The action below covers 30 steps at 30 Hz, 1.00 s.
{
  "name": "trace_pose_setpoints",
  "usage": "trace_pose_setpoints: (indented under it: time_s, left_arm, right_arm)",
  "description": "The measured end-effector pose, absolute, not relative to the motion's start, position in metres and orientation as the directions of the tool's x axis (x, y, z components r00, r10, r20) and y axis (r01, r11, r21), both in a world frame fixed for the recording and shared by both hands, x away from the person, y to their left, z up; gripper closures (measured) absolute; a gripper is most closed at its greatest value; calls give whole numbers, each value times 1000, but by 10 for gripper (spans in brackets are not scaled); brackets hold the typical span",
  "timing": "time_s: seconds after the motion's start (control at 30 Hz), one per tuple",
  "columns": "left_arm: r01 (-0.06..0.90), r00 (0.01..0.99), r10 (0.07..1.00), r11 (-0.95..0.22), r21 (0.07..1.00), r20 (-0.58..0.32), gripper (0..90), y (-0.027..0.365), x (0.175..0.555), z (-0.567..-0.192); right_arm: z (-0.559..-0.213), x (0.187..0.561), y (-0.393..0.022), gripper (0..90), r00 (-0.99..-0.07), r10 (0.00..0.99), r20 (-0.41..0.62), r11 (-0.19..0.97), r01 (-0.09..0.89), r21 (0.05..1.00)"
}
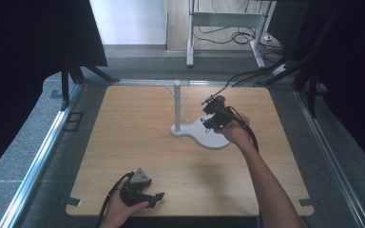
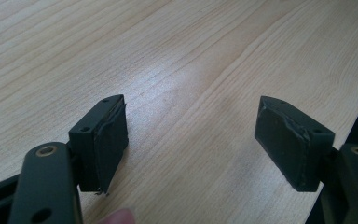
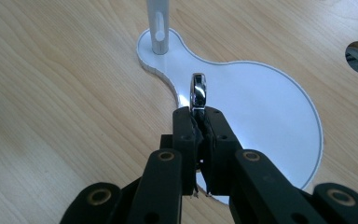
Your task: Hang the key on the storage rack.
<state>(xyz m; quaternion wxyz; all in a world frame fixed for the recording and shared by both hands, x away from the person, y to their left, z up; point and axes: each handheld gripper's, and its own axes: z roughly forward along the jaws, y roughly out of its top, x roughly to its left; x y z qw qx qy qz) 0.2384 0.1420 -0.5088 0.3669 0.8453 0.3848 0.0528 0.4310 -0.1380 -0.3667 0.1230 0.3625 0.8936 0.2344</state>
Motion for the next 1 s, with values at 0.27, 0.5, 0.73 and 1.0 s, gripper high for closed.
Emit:
trace_pose_setpoints:
  time_s: [0.27, 0.5, 0.73, 1.0]
  left_arm:
    - [611, 700, 688, -436, 661, -193, 260, 144, 239, -508]
    - [613, 697, 690, -432, 661, -195, 260, 144, 239, -508]
    - [612, 698, 690, -432, 662, -194, 260, 146, 239, -508]
    - [612, 698, 690, -433, 662, -194, 260, 146, 239, -508]
  right_arm:
    - [-363, 439, -136, 848, -698, 714, -51, 620, 598, 508]
    - [-361, 446, -133, 848, -693, 718, -54, 618, 601, 507]
    - [-364, 452, -124, 847, -704, 709, -51, 630, 598, 495]
    - [-366, 460, -118, 847, -703, 709, -57, 632, 596, 496]
